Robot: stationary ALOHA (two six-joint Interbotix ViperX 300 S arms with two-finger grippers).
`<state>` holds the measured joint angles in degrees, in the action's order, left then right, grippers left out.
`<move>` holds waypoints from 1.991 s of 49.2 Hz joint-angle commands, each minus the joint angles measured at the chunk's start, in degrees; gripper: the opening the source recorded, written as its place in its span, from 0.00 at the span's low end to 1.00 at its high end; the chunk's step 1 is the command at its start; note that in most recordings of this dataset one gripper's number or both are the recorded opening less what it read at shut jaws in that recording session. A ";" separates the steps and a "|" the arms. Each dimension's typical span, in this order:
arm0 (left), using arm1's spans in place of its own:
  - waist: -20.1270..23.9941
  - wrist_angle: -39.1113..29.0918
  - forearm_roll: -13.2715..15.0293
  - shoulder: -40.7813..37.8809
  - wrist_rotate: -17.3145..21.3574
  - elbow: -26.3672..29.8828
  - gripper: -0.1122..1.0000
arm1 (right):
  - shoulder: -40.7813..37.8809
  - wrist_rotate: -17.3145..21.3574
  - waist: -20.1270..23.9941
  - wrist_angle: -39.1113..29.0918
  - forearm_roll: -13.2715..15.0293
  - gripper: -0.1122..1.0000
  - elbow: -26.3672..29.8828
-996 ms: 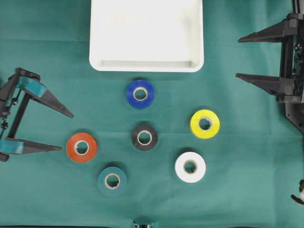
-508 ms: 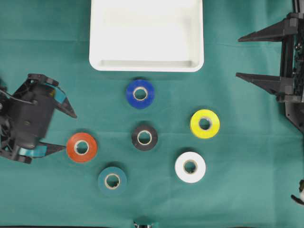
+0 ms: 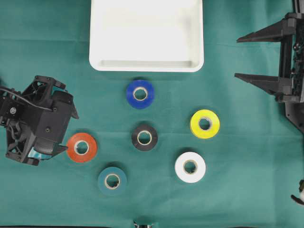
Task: Pick up the tape from a random location and place it into the white case.
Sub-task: 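Move the left gripper down over the orange-red tape roll, then close the left gripper on the orange-red tape roll and lift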
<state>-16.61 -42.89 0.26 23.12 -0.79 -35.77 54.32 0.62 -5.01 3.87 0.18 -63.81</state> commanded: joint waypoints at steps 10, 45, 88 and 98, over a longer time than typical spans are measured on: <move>0.09 2.02 -0.18 -0.44 0.09 0.09 0.98 | -0.97 0.09 0.00 0.09 -0.09 0.91 1.58; 0.09 16.17 -0.35 -16.08 0.09 -6.06 0.98 | -1.49 0.09 -0.09 -0.79 0.00 0.91 1.67; 0.70 21.09 -0.35 -23.03 0.18 -8.00 0.97 | -2.37 0.00 0.00 -0.79 0.00 0.91 1.49; 0.70 21.09 -0.35 -23.38 0.26 -8.00 0.97 | -2.46 0.00 0.00 -0.79 0.00 0.91 1.49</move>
<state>-16.00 -22.15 0.09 -0.79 -0.62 -44.21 52.29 0.62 -5.01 2.90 0.26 -63.81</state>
